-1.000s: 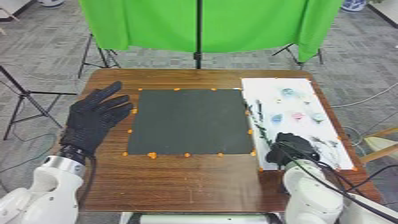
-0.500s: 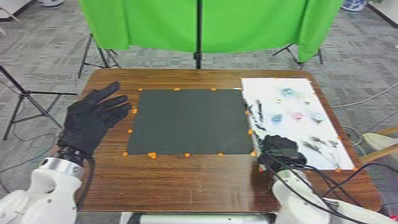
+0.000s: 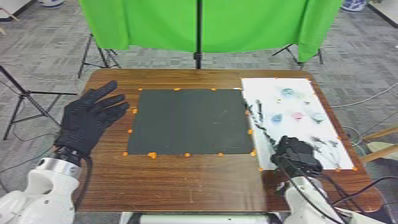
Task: Arrange flowers
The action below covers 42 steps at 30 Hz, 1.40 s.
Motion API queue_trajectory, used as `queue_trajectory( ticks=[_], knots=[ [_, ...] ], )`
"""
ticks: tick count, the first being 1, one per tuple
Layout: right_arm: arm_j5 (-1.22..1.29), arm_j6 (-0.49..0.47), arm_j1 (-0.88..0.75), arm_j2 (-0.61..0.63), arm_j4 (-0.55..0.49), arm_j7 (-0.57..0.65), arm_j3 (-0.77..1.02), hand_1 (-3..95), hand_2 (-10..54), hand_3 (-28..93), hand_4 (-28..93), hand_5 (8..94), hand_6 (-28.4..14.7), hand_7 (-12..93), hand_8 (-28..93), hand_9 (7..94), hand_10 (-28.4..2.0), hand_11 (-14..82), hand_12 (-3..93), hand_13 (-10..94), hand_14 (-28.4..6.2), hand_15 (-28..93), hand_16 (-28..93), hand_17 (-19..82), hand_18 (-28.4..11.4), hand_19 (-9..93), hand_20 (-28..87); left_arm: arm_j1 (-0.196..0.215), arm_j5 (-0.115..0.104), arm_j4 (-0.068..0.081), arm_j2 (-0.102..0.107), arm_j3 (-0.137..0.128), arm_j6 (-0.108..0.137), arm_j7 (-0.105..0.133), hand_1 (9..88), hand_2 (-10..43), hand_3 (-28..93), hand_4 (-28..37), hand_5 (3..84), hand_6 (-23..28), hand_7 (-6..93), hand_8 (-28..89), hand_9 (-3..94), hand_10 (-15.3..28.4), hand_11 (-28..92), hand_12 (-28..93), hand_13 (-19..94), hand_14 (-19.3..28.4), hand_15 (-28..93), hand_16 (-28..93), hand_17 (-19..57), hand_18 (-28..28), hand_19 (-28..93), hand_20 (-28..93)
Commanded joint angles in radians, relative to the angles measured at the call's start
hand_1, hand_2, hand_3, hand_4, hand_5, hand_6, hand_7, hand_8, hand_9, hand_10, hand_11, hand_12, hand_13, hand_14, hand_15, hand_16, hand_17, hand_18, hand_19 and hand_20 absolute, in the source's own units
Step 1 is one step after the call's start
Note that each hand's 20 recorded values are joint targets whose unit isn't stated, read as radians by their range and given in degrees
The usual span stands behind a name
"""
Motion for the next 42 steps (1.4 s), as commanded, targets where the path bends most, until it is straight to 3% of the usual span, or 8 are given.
queue_trajectory(
  ticks=[1, 17, 22, 27, 32, 39, 40, 42],
  knots=[
    [-0.052, 0.058, 0.041, 0.007, -0.033, 0.006, 0.013, 51.3, -9.5, 73, -28, 89.4, -2.9, 31, 16, 93.7, -11.6, 38.8, 17.8, 90, -6.9, 63, 19, 45, -24.2, 93, 24, 0.023, 0.004, -0.019, 0.003, -0.021, 0.000, 0.009, 21.9, 8.0, 77, -27.9, 34.8, 9.6, 14.7, -10, 30.3, 20.7, 29, 10, 22, 27.6, 52, -11, -11.3, 23.9, 52, 8],
    [0.038, 0.081, 0.497, -0.177, -0.010, -0.128, -0.274, 51.4, -9.5, 73, -27, 89.9, -3.0, 31, 17, 93.7, -11.8, 39.5, 17.5, 91, -6.9, 64, 19, 45, -24.3, 93, 25, 0.050, 0.021, -0.067, 0.010, -0.106, 0.002, 0.013, 22.0, 8.0, 77, -27.7, 34.8, 9.5, 14.7, -10, 30.3, 20.8, 29, 10, 22, 27.5, 52, -11, -11.3, 23.9, 52, 8],
    [0.124, 0.068, 0.636, -0.331, 0.074, -0.209, -0.347, 51.5, -9.5, 72, -27, 89.9, -2.9, 31, 17, 93.7, -11.9, 39.8, 17.4, 91, -6.9, 64, 19, 45, -24.2, 93, 26, 0.039, 0.017, -0.077, 0.033, -0.120, -0.005, 0.032, 21.9, 8.0, 77, -27.8, 34.8, 9.6, 14.7, -10, 30.4, 20.8, 29, 10, 22, 27.5, 52, -11, -11.3, 24.1, 52, 9],
    [0.234, 0.063, 0.775, -0.491, 0.199, -0.254, -0.431, 51.4, -9.5, 72, -26, 90.0, -2.9, 30, 17, 93.7, -11.9, 40.0, 17.3, 91, -7.0, 64, 19, 45, -24.3, 93, 26, -0.012, 0.013, -0.077, 0.063, -0.111, -0.025, 0.060, 22.0, 8.0, 77, -27.8, 34.9, 9.6, 14.6, -10, 30.3, 20.8, 29, 10, 22, 27.6, 52, -11, -10.8, 24.4, 54, 9],
    [0.340, 0.090, 0.913, -0.619, 0.314, -0.208, -0.538, 51.3, -9.5, 72, -26, 90.1, -2.9, 30, 17, 93.7, -12.0, 40.3, 17.3, 91, -7.0, 65, 19, 45, -24.2, 93, 27, -0.118, 0.010, -0.056, 0.095, -0.057, -0.045, 0.076, 22.1, 8.1, 77, -27.9, 34.8, 9.5, 14.7, -10, 30.4, 21.0, 29, 10, 22, 27.7, 52, -11, -10.6, 24.7, 55, 10],
    [0.506, 0.116, 1.071, -0.740, 0.425, -0.130, -0.714, 51.1, -9.5, 72, -26, 90.1, -2.8, 31, 17, 93.7, -11.7, 40.6, 17.2, 91, -7.1, 65, 19, 45, -24.3, 93, 27, -0.267, -0.001, -0.027, 0.149, 0.052, -0.074, 0.091, 22.1, 8.1, 77, -27.8, 34.9, 9.6, 14.6, -10, 30.4, 20.8, 29, 10, 22, 27.7, 53, -11, -10.3, 25.0, 56, 10],
    [0.517, 0.120, 1.076, -0.734, 0.430, -0.088, -0.722, 51.0, -9.5, 72, -26, 90.0, -2.8, 31, 17, 93.7, -11.7, 40.6, 17.2, 91, -7.1, 65, 19, 45, -24.2, 93, 27, -0.386, 0.006, 0.020, 0.133, 0.135, -0.123, 0.054, 22.1, 8.1, 77, -27.8, 34.9, 9.6, 14.6, -10, 30.5, 20.8, 29, 10, 22, 27.7, 53, -11, -10.3, 25.0, 56, 10],
    [0.538, 0.106, 1.063, -0.737, 0.440, -0.052, -0.732, 50.8, -9.5, 73, -26, 90.0, -2.7, 31, 16, 93.7, -11.6, 40.5, 17.2, 90, -7.1, 65, 19, 45, -24.2, 93, 27, -0.436, 0.009, 0.038, 0.127, 0.178, -0.153, 0.037, 22.1, 8.1, 77, -27.7, 34.9, 9.7, 14.6, -10, 30.5, 20.7, 29, 10, 22, 27.7, 53, -11, -10.3, 25.0, 56, 10]
  ],
)
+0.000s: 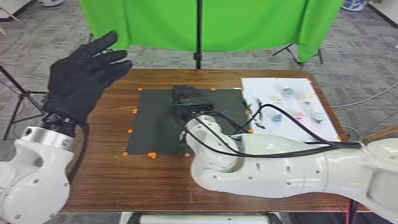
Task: Arrange flowers
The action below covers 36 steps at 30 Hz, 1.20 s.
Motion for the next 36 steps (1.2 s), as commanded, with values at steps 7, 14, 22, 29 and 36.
queue_trajectory(
  ticks=[7, 14, 22, 29, 36],
  knots=[
    [0.215, -0.031, 0.056, -0.112, 0.070, 0.062, -0.082, 50.1, -9.5, 72, -28, 89.5, -2.3, 31, 14, 93.7, -11.4, 40.3, 17.2, 90, -7.0, 65, 19, 45, -23.9, 93, 27, -0.147, -0.006, 0.045, 0.019, 0.087, -0.109, -0.008, 22.1, 8.0, 77, -27.7, 34.9, 9.6, 14.6, -10, 30.5, 20.9, 29, 10, 22, 27.7, 53, -11, -10.3, 24.9, 56, 10],
    [0.306, -0.051, 0.060, -0.115, 0.084, -0.007, -0.101, 49.5, -9.5, 70, -28, 89.1, -1.7, 29, 10, 93.7, -11.4, 38.4, 17.3, 89, -6.8, 65, 19, 43, -23.1, 93, 26, -0.129, -0.005, 0.030, 0.027, 0.074, -0.101, 0.018, 22.1, 8.1, 77, -27.7, 34.9, 9.7, 14.7, -10, 30.5, 20.9, 29, 10, 22, 27.7, 53, -11, -10.3, 24.8, 56, 9],
    [0.333, -0.055, 0.070, -0.113, 0.086, -0.030, -0.114, 49.0, -9.5, 68, -28, 89.3, 0.2, 24, 6, 93.7, -11.2, 37.7, 18.0, 88, -6.6, 65, 18, 42, -22.4, 93, 24, -0.170, -0.004, 0.033, 0.023, 0.106, -0.093, 0.014, 22.1, 8.0, 77, -27.7, 34.9, 9.6, 14.7, -10, 30.4, 20.8, 29, 10, 22, 27.7, 53, -11, -10.5, 24.6, 55, 9],
    [0.340, -0.013, 0.083, -0.132, 0.100, -0.001, -0.137, 46.9, -5.8, 65, -28, 89.8, 1.9, 20, 2, 93.7, -10.3, 38.4, 17.7, 88, -6.7, 65, 18, 42, -22.2, 93, 24, -0.192, 0.004, 0.038, 0.013, 0.118, -0.110, -0.004, 22.2, 8.1, 77, -27.7, 34.9, 9.7, 14.8, -10, 30.4, 20.8, 29, 10, 22, 27.7, 53, -11, -10.6, 24.6, 55, 9],
    [0.358, -0.022, 0.077, -0.132, 0.096, -0.008, -0.122, 44.5, -2.5, 64, -28, 91.2, 2.6, 17, -8, 93.7, -10.1, 39.4, 17.0, 88, -7.2, 65, 18, 42, -22.3, 93, 24, -0.194, 0.003, 0.038, 0.013, 0.119, -0.105, -0.007, 22.2, 8.1, 77, -27.8, 34.9, 9.7, 14.8, -10, 30.3, 20.7, 29, 10, 22, 27.7, 53, -11, -10.6, 24.5, 55, 9]
  ],
)
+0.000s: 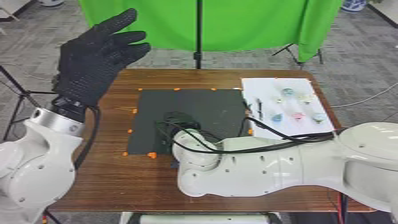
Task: Arrange flowers
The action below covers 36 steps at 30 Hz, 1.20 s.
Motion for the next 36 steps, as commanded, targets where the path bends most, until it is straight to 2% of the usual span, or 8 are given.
queue_trajectory(
  ticks=[1, 7, 17, 25, 27, 29, 32, 36],
  knots=[
    [0.009, -0.003, 0.008, -0.014, -0.005, -0.002, 0.016, 44.0, -2.0, 64, -28, 91.5, 2.7, 17, -11, 93.7, -10.1, 39.4, 17.0, 88, -7.2, 65, 18, 42, -22.3, 93, 24, 0.009, 0.003, 0.001, -0.013, -0.005, 0.006, -0.014, 22.2, 8.1, 77, -27.7, 34.9, 9.7, 14.8, -10, 30.3, 20.7, 29, 10, 22, 27.7, 53, -11, -10.6, 24.5, 55, 9],
    [0.044, -0.025, 0.003, -0.011, -0.020, -0.021, 0.030, 43.1, -2.1, 61, -28, 90.4, 2.1, 16, -13, 93.7, -10.1, 38.1, 17.2, 87, -7.5, 65, 18, 41, -22.5, 93, 23, 0.023, -0.002, -0.004, -0.005, -0.011, 0.012, 0.004, 22.3, 8.1, 77, -27.8, 35.0, 9.8, 14.8, -10, 30.3, 20.7, 29, 10, 22, 27.7, 53, -11, -10.6, 24.4, 55, 9],
    [0.136, -0.051, -0.015, 0.003, -0.032, -0.084, 0.078, 42.7, -1.3, 56, -28, 87.1, 1.9, 14, -13, 93.7, -10.4, 35.2, 18.6, 85, -8.0, 66, 18, 39, -22.5, 93, 23, 0.005, 0.001, 0.000, -0.007, 0.005, 0.009, -0.004, 22.3, 8.3, 77, -27.7, 35.0, 9.9, 14.8, -10, 30.2, 20.9, 29, 10, 22, 27.6, 53, -11, -10.6, 24.3, 55, 9],
    [0.138, -0.059, -0.006, 0.007, -0.054, -0.087, 0.081, 42.2, -0.2, 55, -28, 83.6, 2.5, 14, -13, 93.4, -10.5, 33.8, 19.5, 84, -8.1, 66, 17, 38, -22.2, 93, 22, 0.010, 0.002, -0.001, -0.011, 0.001, 0.014, -0.012, 22.4, 8.3, 77, -27.7, 35.2, 10.1, 14.7, -10, 30.1, 20.8, 30, 10, 22, 27.7, 53, -11, -10.7, 24.4, 55, 9],
    [0.113, -0.055, 0.016, 0.006, -0.068, -0.075, 0.057, 42.0, 0.0, 55, -28, 83.4, 2.5, 14, -13, 93.4, -10.6, 33.7, 19.5, 84, -8.2, 66, 17, 38, -22.3, 93, 22, 0.031, 0.001, -0.008, -0.009, -0.015, 0.025, -0.007, 22.5, 8.3, 77, -27.7, 35.3, 10.1, 14.8, -10, 30.2, 20.9, 30, 10, 22, 27.7, 53, -11, -10.6, 24.4, 55, 9],
    [0.077, 0.013, 0.060, 0.001, -0.085, -0.070, 0.009, 41.2, 0.0, 56, -28, 84.1, 2.6, 14, -13, 93.5, -10.6, 33.6, 19.4, 84, -8.2, 66, 17, 38, -22.4, 93, 22, 0.078, -0.003, -0.023, 0.007, -0.048, 0.040, 0.018, 22.5, 8.3, 77, -27.7, 35.3, 10.1, 14.8, -10, 30.1, 20.8, 30, 10, 22, 27.7, 53, -11, -10.6, 24.3, 55, 9],
    [0.023, 0.034, 0.086, 0.023, -0.119, -0.055, -0.007, 38.9, 0.0, 59, -28, 86.7, 2.0, 15, -13, 93.7, -10.6, 35.0, 19.1, 85, -8.0, 66, 16, 39, -22.7, 93, 22, 0.121, -0.002, -0.033, -0.012, -0.085, 0.048, -0.004, 22.4, 8.4, 77, -27.7, 35.3, 10.2, 14.8, -10, 30.1, 20.8, 30, 10, 22, 27.7, 53, -11, -10.6, 24.3, 55, 9],
    [-0.110, 0.059, 0.119, 0.050, -0.152, -0.020, -0.041, 35.7, -0.4, 66, -28, 90.1, 1.5, 15, -13, 93.7, -10.7, 36.8, 18.1, 87, -8.1, 66, 16, 40, -23.3, 93, 24, 0.250, -0.003, -0.067, -0.018, -0.182, 0.088, 0.000, 22.5, 8.5, 77, -27.8, 35.4, 10.2, 14.7, -10, 30.1, 20.9, 30, 10, 22, 27.7, 53, -11, -10.6, 24.4, 55, 9]
  ],
)
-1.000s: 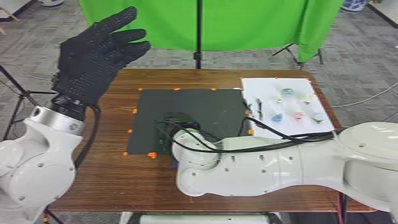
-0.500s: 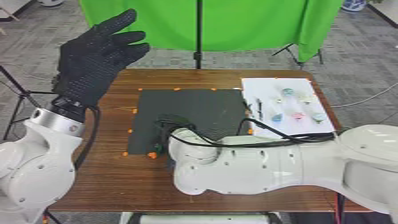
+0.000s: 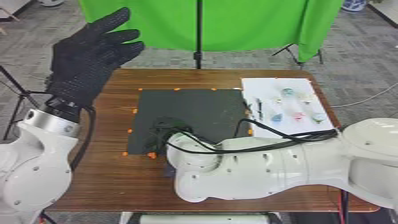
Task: Arrange flowers
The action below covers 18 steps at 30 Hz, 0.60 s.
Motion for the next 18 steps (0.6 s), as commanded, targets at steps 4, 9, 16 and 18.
queue_trajectory(
  ticks=[4, 9, 16, 18],
  knots=[
    [-0.281, 0.074, 0.071, 0.158, -0.149, 0.044, 0.012, 34.7, -1.1, 68, -28, 92.7, 1.0, 16, -12, 93.7, -11.0, 39.0, 16.6, 88, -8.1, 65, 17, 42, -23.7, 93, 25, 0.385, 0.002, -0.095, -0.054, -0.261, 0.104, -0.003, 22.4, 8.5, 77, -27.8, 35.5, 10.3, 14.8, -10, 30.1, 21.0, 30, 10, 22, 27.7, 53, -11, -10.6, 24.4, 55, 9],
    [-0.341, -0.093, -0.232, 0.363, -0.259, 0.023, 0.358, 32.8, -2.0, 69, -28, 85.5, -1.2, 17, -12, 92.4, -11.5, 32.1, 17.9, 85, -8.6, 63, 16, 40, -24.0, 93, 18, 0.560, 0.003, -0.117, -0.089, -0.402, 0.088, -0.053, 22.3, 8.5, 77, -27.8, 35.4, 10.2, 14.7, -10, 30.1, 20.9, 30, 10, 22, 27.7, 53, -11, -10.6, 24.3, 55, 9],
    [-0.426, -0.081, -0.820, 0.491, -0.400, 0.091, 0.935, 31.2, -1.6, 69, -26, 68.7, -5.7, 13, -11, 81.9, -16.5, 24.9, 15.4, 79, -11.9, 56, 13, 36, -24.5, 91, -7, 0.724, -0.005, -0.135, -0.162, -0.496, 0.091, -0.034, 21.9, 8.3, 77, -27.8, 34.5, 9.6, 14.4, -10, 29.8, 20.7, 29, 10, 22, 27.6, 53, -11, -10.7, 24.3, 55, 9],
    [-0.460, -0.049, -0.930, 0.527, -0.445, 0.114, 1.018, 31.1, -1.7, 70, -26, 67.6, -5.8, 13, -11, 80.9, -16.8, 24.4, 15.1, 78, -12.5, 56, 13, 36, -24.5, 92, -10, 0.770, -0.015, -0.142, -0.171, -0.504, 0.089, -0.003, 21.8, 8.2, 77, -27.9, 34.3, 9.3, 14.4, -10, 29.6, 20.6, 29, 10, 22, 27.6, 53, -11, -10.8, 24.4, 55, 9]
  ],
)
